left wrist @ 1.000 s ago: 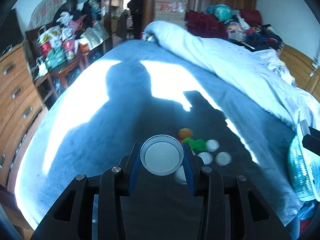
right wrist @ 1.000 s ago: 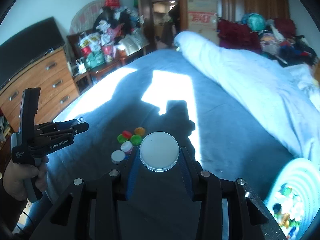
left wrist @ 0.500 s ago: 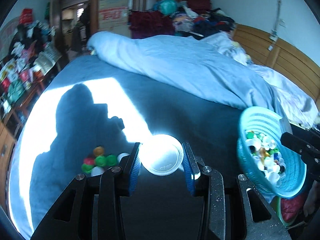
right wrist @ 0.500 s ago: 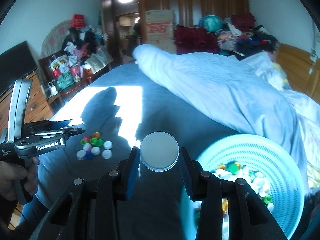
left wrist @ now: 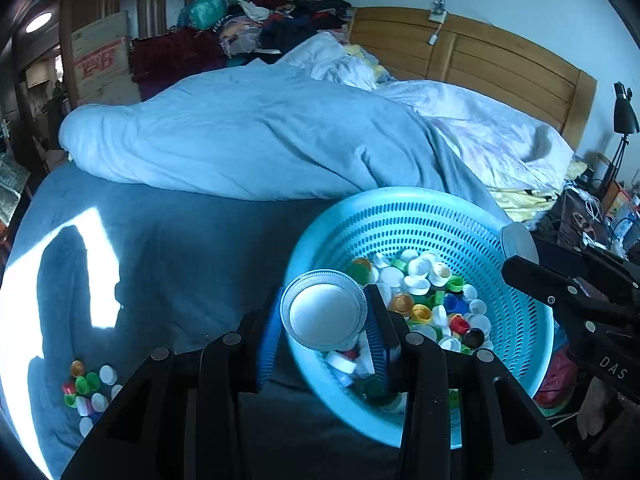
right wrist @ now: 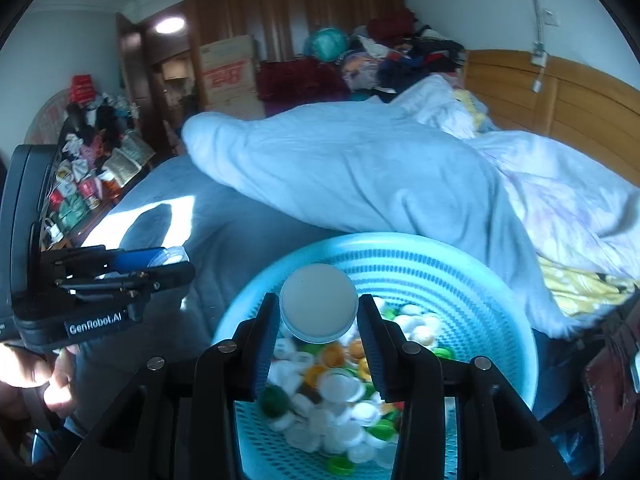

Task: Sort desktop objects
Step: 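Carry both white caps over the blue basket and open both tools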

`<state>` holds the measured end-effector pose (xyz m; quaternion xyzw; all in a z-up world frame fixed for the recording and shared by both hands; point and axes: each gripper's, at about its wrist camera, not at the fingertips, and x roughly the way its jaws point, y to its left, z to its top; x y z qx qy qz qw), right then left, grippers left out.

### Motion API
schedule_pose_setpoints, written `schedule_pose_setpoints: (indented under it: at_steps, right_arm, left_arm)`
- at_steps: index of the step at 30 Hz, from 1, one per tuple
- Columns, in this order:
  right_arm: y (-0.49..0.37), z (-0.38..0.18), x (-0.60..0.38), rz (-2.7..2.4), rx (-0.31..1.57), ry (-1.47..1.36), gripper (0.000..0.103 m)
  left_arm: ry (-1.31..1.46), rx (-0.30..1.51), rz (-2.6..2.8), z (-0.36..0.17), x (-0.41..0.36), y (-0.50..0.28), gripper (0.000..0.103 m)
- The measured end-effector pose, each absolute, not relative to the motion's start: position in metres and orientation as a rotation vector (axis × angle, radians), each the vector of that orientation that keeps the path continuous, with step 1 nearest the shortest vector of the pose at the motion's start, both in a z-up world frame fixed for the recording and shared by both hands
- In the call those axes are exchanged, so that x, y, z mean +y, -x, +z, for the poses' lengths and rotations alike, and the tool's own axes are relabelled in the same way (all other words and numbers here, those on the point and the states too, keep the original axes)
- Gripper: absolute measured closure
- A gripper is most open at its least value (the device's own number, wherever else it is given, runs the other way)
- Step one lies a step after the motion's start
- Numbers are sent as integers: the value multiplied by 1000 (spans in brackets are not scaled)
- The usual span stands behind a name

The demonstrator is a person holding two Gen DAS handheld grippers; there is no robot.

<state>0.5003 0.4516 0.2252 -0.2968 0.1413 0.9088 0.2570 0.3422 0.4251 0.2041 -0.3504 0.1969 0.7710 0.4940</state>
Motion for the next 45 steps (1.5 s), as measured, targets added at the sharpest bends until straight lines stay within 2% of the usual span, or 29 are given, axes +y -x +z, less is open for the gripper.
schedule_pose_setpoints:
  at_steps: [12, 45]
  right_arm:
    - [-525, 210, 479, 2404, 432, 813, 60]
    - [-523, 199, 477, 2409, 440, 838, 60]
  left_arm:
    - [861, 572, 1743, 188, 478, -386, 69]
    - [855, 611, 1772, 178, 484, -391, 69]
